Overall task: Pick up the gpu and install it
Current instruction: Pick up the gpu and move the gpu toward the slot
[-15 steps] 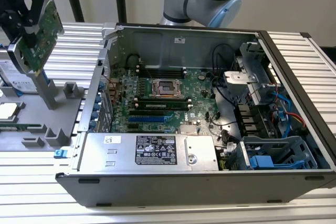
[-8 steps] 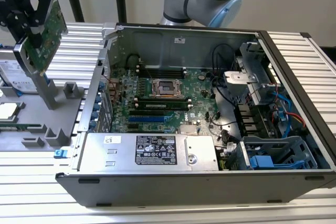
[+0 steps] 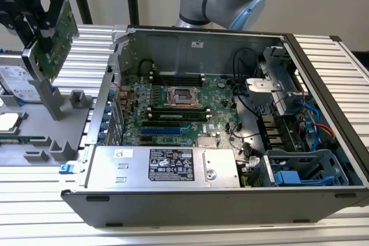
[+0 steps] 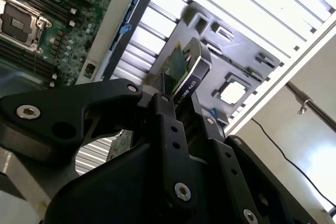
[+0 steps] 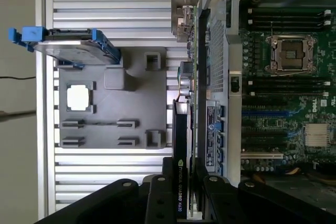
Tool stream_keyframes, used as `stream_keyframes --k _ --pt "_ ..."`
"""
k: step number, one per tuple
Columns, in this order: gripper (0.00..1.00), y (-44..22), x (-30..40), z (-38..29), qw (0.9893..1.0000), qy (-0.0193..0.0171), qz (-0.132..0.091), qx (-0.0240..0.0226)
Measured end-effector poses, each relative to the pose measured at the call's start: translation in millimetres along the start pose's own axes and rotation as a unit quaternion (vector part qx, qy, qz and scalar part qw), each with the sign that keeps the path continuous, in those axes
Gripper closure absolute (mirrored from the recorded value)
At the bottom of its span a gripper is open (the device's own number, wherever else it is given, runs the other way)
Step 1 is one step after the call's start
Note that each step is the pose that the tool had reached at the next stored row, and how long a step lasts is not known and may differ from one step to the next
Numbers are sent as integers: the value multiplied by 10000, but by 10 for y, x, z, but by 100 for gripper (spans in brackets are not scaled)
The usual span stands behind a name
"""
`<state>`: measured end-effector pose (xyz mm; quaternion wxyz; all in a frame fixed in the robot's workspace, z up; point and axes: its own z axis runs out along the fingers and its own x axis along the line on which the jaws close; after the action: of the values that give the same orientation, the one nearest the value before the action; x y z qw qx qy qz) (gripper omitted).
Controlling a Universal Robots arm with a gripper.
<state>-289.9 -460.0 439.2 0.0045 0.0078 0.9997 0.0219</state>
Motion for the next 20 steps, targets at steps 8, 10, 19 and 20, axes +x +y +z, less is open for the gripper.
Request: stream_keyframes --k 8,10,19,20 --pt "100 1 -82 1 10000 0 0 0" --pt "100 1 -101 1 10000 0 0 0" --pt "100 3 -179 2 10000 0 0 0" --pt "100 3 -187 2 10000 -1 0 0"
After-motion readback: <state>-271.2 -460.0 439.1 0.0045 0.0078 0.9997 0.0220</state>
